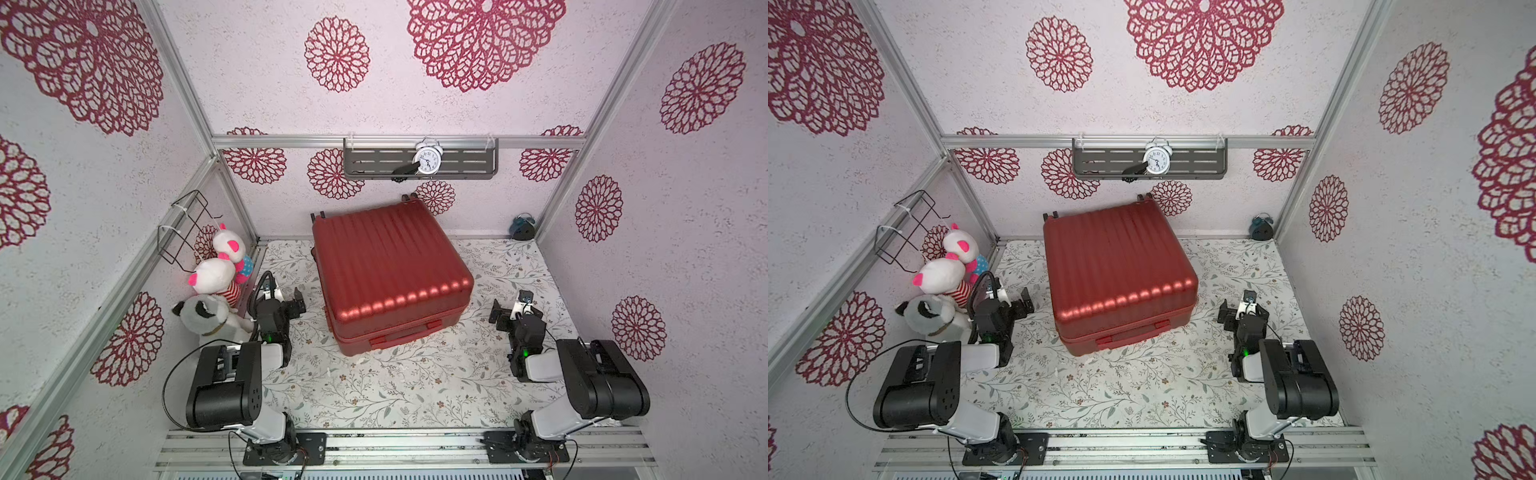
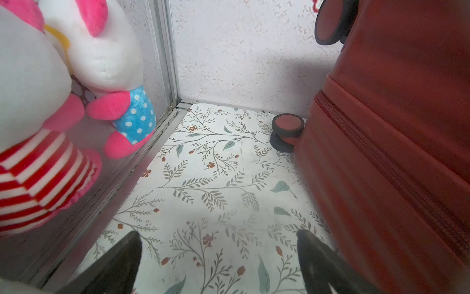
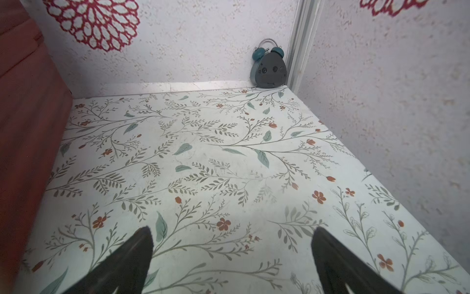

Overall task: Open the suitcase zippers
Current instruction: Adjust the suitcase at the center of the board.

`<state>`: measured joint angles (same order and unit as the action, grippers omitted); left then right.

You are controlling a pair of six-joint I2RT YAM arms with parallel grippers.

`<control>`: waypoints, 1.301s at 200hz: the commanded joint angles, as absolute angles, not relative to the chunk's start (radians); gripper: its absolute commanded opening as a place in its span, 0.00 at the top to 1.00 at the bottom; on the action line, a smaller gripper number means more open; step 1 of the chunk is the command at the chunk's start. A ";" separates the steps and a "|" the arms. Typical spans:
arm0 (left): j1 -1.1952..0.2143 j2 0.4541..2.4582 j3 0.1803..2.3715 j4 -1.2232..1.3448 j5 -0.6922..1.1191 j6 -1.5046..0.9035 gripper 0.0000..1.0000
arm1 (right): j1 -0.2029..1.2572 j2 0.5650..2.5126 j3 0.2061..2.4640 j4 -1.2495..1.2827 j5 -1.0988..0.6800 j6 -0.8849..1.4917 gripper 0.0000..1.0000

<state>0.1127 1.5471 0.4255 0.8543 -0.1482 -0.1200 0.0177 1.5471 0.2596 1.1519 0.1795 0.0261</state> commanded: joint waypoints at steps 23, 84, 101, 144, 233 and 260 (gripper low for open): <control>0.106 1.548 0.416 0.879 -0.154 -0.104 0.02 | 0.025 1.534 0.267 1.174 0.187 0.010 0.01; 0.107 1.548 0.416 0.878 -0.153 -0.104 0.02 | 0.024 1.534 0.267 1.174 0.187 0.011 0.01; 0.107 1.549 0.417 0.879 -0.154 -0.104 0.02 | 0.025 1.533 0.266 1.174 0.187 0.011 0.01; 0.107 1.548 0.416 0.879 -0.155 -0.104 0.02 | 0.023 1.534 0.267 1.172 0.184 0.012 0.01; -0.067 1.231 0.366 0.765 -0.392 -0.010 0.02 | 0.046 1.344 0.300 0.937 0.154 -0.005 0.01; -0.082 1.062 0.416 0.561 -0.394 -0.148 0.02 | 0.053 1.221 0.367 0.744 0.111 0.031 0.01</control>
<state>-0.0734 1.1740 0.3660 0.7349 -0.3412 -0.0677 0.0429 1.3228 0.2981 0.9249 0.1486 0.0116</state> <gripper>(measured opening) 0.979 0.989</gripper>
